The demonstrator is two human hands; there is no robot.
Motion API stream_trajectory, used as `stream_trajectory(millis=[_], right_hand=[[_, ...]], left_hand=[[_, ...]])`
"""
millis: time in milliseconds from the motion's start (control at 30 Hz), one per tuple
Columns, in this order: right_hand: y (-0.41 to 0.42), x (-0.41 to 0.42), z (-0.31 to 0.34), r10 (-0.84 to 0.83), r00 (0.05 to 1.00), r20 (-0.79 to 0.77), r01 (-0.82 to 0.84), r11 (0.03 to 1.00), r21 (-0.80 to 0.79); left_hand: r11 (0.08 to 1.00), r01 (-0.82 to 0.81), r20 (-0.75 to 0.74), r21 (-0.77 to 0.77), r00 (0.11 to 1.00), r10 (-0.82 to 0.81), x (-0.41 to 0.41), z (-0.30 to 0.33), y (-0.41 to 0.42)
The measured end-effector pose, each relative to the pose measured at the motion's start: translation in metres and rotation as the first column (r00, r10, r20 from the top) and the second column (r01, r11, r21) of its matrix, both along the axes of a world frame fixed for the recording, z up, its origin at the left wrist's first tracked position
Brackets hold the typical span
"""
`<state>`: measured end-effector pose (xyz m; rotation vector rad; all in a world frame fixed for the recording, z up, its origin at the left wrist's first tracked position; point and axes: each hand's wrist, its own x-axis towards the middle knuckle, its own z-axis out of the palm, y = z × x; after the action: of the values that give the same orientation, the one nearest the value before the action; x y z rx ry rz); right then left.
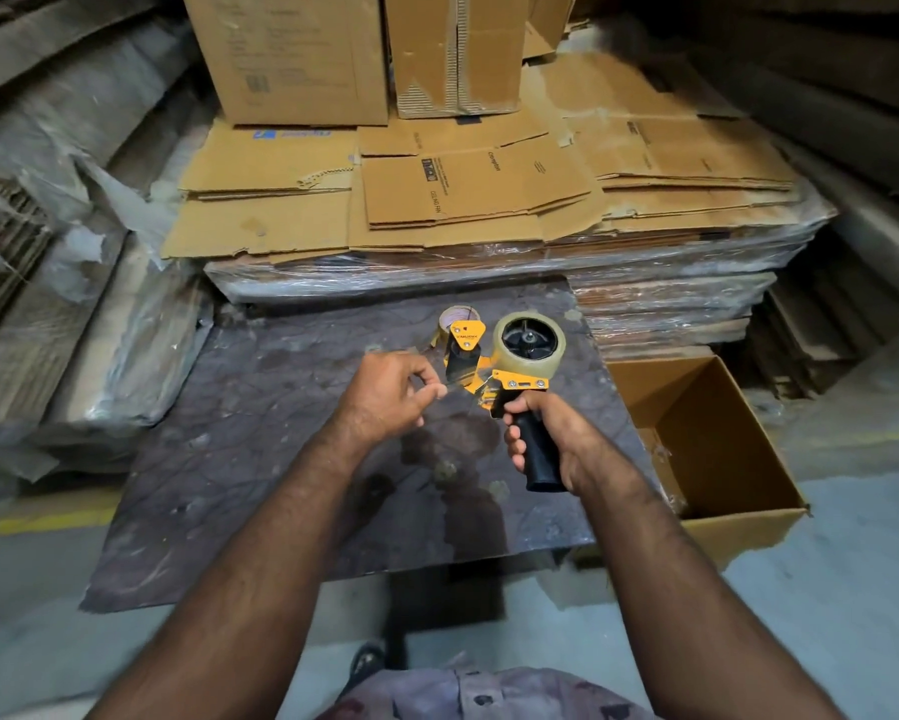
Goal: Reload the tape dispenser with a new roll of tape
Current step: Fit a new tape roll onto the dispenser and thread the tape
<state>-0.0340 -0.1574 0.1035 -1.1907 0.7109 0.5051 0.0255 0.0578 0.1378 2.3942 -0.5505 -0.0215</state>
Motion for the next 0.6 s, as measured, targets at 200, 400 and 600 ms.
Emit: stream_trajectory(millis=[200, 400, 600], right_hand=[[-0.002, -0.005, -0.002, -0.016, 1.0, -0.002, 0.016, 1.0, -0.02], [-0.005, -0.017, -0.004, 0.002, 1.0, 0.028, 0.001, 0.997, -0.082], [-0.02, -0.026, -0.004, -0.018, 0.999, -0.042, 0.016, 0.999, -0.05]], left_hand=[[0.996, -0.027, -0.031, -0.086, 0.999, 0.024, -0.007, -0.005, 0.012], [0.992, -0.008, -0.015, -0.128, 1.0, 0.006, -0.012, -0.005, 0.015], [0.986, -0.051, -0.059, -0.158, 0.997, 0.042, -0.012, -0.009, 0.022]])
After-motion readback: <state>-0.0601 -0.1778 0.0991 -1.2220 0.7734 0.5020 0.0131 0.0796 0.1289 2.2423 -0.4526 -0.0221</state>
